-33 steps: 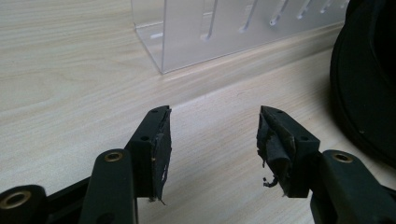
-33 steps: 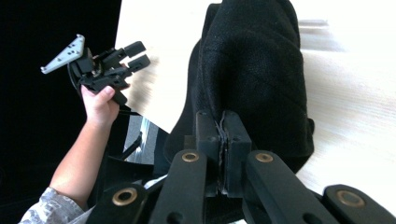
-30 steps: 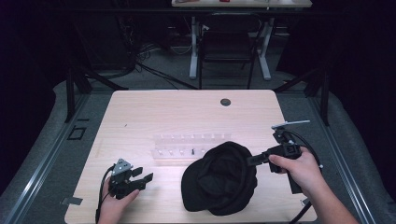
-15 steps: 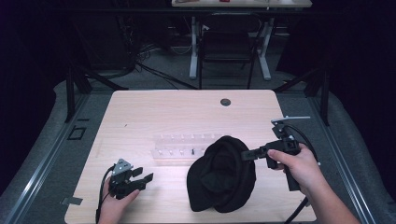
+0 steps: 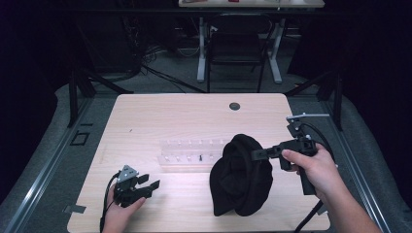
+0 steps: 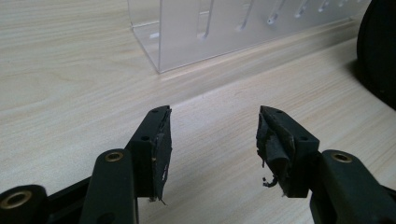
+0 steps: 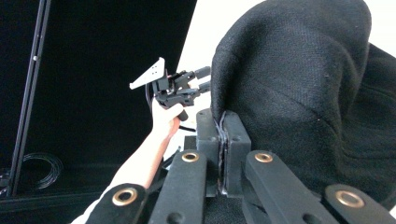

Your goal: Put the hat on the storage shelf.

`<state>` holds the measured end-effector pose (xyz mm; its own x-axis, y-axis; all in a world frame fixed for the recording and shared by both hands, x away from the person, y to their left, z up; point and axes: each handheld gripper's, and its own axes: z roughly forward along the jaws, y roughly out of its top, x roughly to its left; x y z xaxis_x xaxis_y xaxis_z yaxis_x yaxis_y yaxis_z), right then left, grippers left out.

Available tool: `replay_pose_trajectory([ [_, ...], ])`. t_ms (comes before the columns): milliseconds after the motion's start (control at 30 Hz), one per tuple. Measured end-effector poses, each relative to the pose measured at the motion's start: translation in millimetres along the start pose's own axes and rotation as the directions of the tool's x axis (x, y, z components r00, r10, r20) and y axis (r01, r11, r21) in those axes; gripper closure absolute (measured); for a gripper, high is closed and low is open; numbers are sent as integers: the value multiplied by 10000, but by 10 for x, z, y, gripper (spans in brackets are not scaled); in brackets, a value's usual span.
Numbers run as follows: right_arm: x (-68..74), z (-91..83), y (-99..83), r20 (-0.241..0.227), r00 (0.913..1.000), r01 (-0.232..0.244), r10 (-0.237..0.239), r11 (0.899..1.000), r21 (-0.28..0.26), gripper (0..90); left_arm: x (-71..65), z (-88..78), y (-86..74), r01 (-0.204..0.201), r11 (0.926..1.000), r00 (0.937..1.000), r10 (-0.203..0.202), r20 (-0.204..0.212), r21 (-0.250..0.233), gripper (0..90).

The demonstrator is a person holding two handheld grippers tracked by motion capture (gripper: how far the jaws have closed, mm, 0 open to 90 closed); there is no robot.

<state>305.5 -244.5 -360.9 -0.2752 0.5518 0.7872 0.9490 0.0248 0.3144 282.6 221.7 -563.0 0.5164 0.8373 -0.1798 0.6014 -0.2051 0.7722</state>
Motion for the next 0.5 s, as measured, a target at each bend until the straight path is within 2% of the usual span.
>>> replay_pose_trajectory([
  [500, 110, -214, 89, -246, 9996, 113, -127, 9981, -598, 883, -2, 3, 1, -14, 10000, 10000, 14, 2, -24, 455],
])
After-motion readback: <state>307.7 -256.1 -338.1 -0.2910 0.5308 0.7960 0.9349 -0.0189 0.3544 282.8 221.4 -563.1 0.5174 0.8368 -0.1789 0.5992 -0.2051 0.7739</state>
